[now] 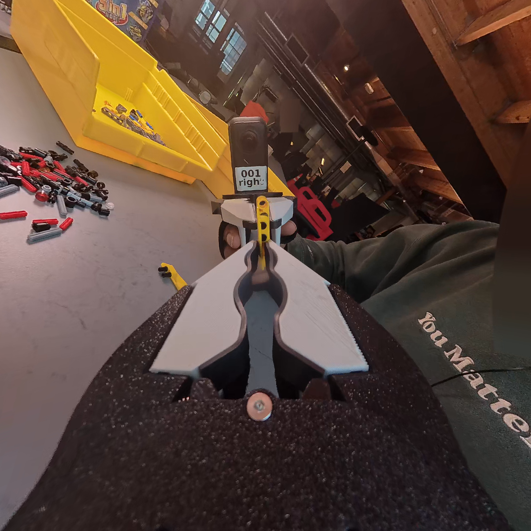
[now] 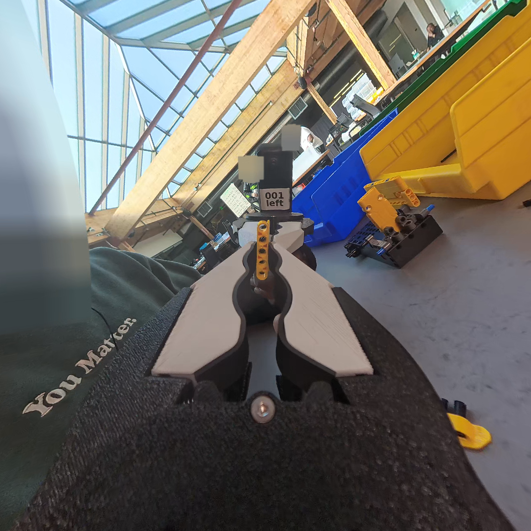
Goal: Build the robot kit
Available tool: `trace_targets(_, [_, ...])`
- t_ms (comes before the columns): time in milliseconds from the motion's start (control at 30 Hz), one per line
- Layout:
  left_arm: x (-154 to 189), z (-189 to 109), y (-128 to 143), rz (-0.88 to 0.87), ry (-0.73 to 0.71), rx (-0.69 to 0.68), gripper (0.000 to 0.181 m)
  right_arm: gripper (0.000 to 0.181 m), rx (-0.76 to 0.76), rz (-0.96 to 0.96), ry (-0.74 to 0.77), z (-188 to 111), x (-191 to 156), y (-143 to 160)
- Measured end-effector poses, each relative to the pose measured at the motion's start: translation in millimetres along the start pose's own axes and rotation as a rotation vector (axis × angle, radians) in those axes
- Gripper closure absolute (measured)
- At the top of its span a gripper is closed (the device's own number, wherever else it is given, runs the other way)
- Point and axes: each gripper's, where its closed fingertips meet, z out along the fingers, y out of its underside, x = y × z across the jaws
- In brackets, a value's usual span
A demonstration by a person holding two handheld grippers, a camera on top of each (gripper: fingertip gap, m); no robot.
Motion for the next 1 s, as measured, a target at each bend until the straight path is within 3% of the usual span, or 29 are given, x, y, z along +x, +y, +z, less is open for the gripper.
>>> trace_targets(300, [-6.1,-4.0,13.7,-0.020,-0.023,-0.067,0.179,0.174,-0.104,-0.099,0.093,0.3,8.0,14.8])
trace_targets(533, [-2.7,-4.2,33.3,0.070,-0.032,-0.208,0.179,0.175,-0.255,-0.046,0.048,-3.9,4.0,36.6])
trace_targets(767, [4.5,-7.2,43.3,0.128,-0.013,-0.286,0.179,0.175,-0.294,-0.046,0.001,-2.2,-2.6,46.2])
trace_targets(1000, [-7.3,-9.2,55.6,0.172,-0.098,-0.370,0.179,0.175,-0.378,-0.106,0.051,-4.5,7.4,60.2])
